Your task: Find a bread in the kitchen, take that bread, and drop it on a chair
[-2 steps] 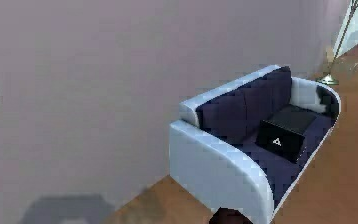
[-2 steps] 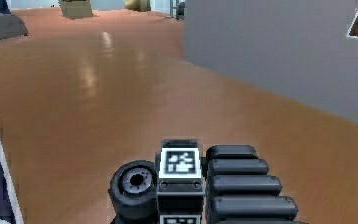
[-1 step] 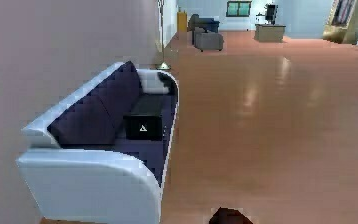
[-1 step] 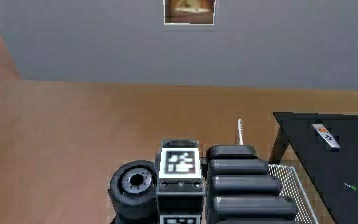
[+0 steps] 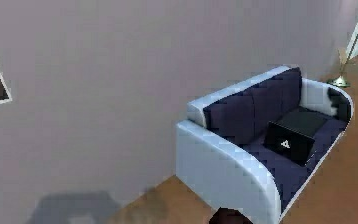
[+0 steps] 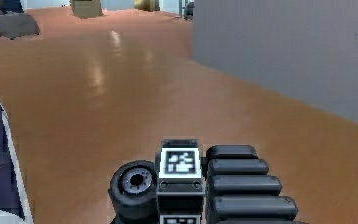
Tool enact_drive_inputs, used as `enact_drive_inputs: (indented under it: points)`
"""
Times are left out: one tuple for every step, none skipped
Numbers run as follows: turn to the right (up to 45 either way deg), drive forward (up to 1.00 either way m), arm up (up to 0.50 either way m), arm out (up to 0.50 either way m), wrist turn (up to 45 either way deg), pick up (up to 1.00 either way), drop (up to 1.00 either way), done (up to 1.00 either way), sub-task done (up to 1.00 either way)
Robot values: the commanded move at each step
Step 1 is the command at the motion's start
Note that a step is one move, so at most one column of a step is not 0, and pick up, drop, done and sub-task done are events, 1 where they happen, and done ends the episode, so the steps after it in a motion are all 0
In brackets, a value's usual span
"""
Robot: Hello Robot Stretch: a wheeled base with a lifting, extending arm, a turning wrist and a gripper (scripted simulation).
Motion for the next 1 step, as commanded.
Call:
enact_drive_inputs:
  points:
    - [-45.0, 0.00, 0.00, 0.00, 0.0, 0.00, 0.00, 0.00, 0.00]
